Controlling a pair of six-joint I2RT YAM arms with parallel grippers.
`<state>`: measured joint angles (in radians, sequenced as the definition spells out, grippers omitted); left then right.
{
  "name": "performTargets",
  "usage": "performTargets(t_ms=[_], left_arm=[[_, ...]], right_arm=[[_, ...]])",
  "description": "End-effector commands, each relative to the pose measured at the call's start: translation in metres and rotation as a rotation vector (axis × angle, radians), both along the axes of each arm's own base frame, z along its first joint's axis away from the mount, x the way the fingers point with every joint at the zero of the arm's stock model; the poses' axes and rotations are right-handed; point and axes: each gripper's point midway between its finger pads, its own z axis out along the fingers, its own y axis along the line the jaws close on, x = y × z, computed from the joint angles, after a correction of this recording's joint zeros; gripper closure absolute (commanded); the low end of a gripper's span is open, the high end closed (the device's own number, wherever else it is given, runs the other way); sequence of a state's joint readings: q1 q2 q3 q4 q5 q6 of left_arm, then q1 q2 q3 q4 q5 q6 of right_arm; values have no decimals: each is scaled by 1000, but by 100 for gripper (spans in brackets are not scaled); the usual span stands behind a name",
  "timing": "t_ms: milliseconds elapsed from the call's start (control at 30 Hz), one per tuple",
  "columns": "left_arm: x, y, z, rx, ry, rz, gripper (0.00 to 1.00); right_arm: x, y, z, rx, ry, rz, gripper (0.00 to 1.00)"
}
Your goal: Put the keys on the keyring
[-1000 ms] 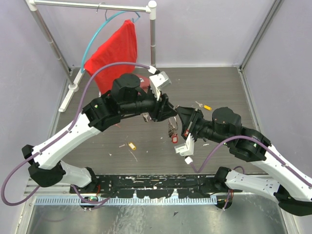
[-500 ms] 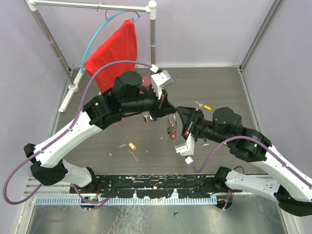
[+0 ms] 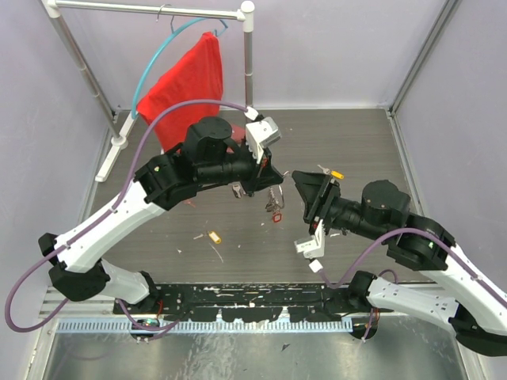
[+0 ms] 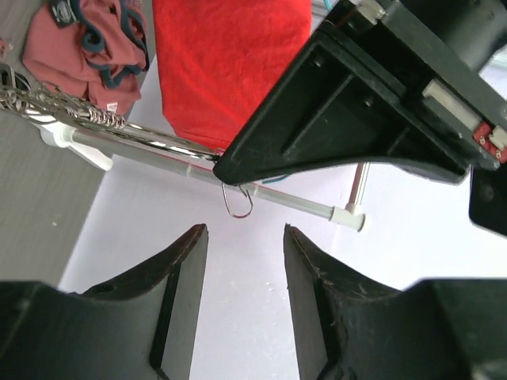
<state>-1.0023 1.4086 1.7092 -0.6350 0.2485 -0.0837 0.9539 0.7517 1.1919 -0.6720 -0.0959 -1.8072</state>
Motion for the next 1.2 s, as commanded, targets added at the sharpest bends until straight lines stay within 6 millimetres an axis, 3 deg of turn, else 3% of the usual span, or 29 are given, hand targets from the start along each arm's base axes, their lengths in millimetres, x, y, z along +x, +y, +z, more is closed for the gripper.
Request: performTargets(t_ms=[0, 167, 267, 400, 467, 567, 600, 667, 733, 867, 967, 1000, 1100, 1167], left_arm=[[-4, 10, 23, -41, -66, -5, 100], [-8, 22, 16, -1, -105, -17, 100], [-14, 34, 12, 23, -124, -25, 100], [-24, 51, 14, 36, -144, -35, 100], [-29, 57, 12, 48, -142, -50, 100], [-36, 65, 9, 60, -140, -69, 100], [-38, 67, 7, 65, -140, -73, 100], [-40, 70, 7, 72, -145, -78, 100], [-42, 71, 6, 79, -147, -90, 100], [-44, 72, 6, 77, -147, -102, 100], [-48, 70, 5, 73, -144, -127, 100], [-51, 72, 1, 87, -132, -138, 100], [-56, 70, 0, 84, -123, -171, 100], [-57, 70, 0, 83, -122, -178, 100]], right_arm=[[-10, -6, 21, 216, 169, -14, 53], [-16, -7, 45, 748, 752, -113, 59], [-24, -7, 42, 949, 1056, -160, 54], [-38, 2, 32, 1038, 1318, -163, 51], [-52, 10, 29, 995, 1386, -99, 53], [-86, 24, 29, 862, 1479, 72, 44], [-88, 24, 34, 885, 1495, 91, 42], [-84, 26, 42, 955, 1532, 104, 38], [-77, 26, 46, 1024, 1572, 75, 24], [-51, 23, 34, 1160, 1626, -100, 8], [-57, 32, 30, 1081, 1640, -80, 7], [-62, 34, 30, 1033, 1614, -46, 14], [-37, 28, 21, 1117, 1553, -177, 25], [-33, 32, 14, 1062, 1530, -207, 29]])
